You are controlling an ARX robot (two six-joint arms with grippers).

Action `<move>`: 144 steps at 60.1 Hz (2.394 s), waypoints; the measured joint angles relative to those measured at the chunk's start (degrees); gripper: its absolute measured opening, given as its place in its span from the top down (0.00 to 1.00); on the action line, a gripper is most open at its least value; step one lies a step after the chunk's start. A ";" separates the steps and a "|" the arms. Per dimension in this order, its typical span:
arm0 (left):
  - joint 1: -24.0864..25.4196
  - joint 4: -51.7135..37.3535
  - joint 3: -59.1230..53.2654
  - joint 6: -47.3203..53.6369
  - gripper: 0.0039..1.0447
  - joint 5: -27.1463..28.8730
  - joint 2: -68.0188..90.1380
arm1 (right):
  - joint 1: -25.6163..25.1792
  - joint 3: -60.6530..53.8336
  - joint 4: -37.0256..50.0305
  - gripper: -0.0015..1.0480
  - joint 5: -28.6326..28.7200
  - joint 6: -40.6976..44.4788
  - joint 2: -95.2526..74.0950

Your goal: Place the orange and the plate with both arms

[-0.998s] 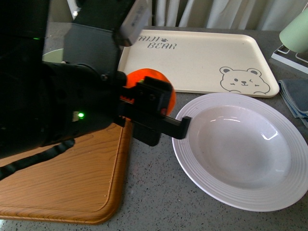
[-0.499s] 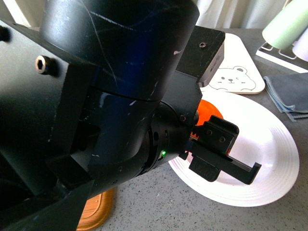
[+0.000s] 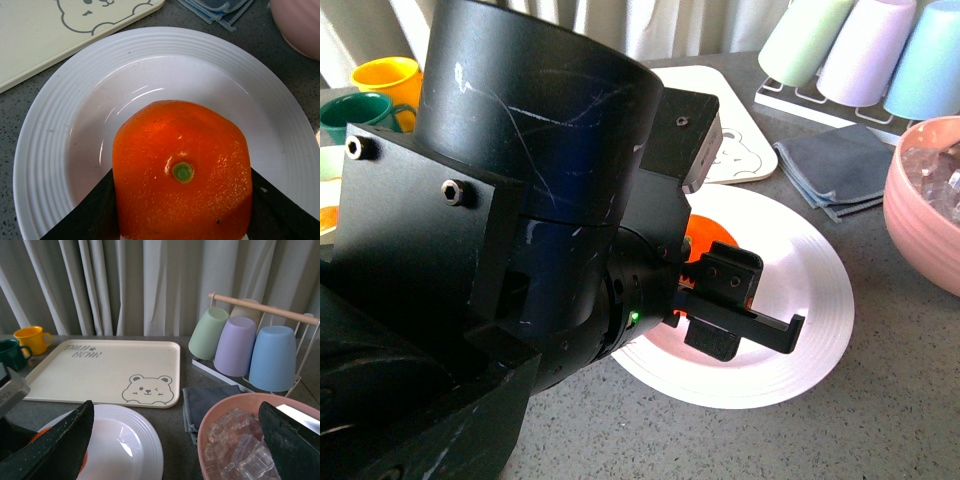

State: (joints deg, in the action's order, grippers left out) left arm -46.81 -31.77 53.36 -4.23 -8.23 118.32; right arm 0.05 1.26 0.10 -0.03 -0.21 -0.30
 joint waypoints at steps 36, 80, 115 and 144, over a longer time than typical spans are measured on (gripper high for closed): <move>0.42 2.21 5.22 0.98 0.11 -1.20 5.11 | 0.00 0.00 0.00 0.09 0.00 0.00 0.00; 24.17 -11.15 -14.43 -10.54 0.11 -4.13 -21.53 | 0.00 0.00 0.00 0.09 0.00 0.00 0.00; 40.33 -26.10 -47.63 3.58 0.99 14.58 -53.99 | 0.00 0.00 -0.02 0.09 0.02 0.00 0.02; 46.56 -3.96 -52.48 3.74 0.99 8.22 -81.50 | 0.00 0.00 -0.02 0.09 0.00 0.00 0.02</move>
State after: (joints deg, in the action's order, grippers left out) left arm -0.25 -35.73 0.89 -0.49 -0.01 36.82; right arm 0.05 1.26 0.08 -0.03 -0.21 -0.27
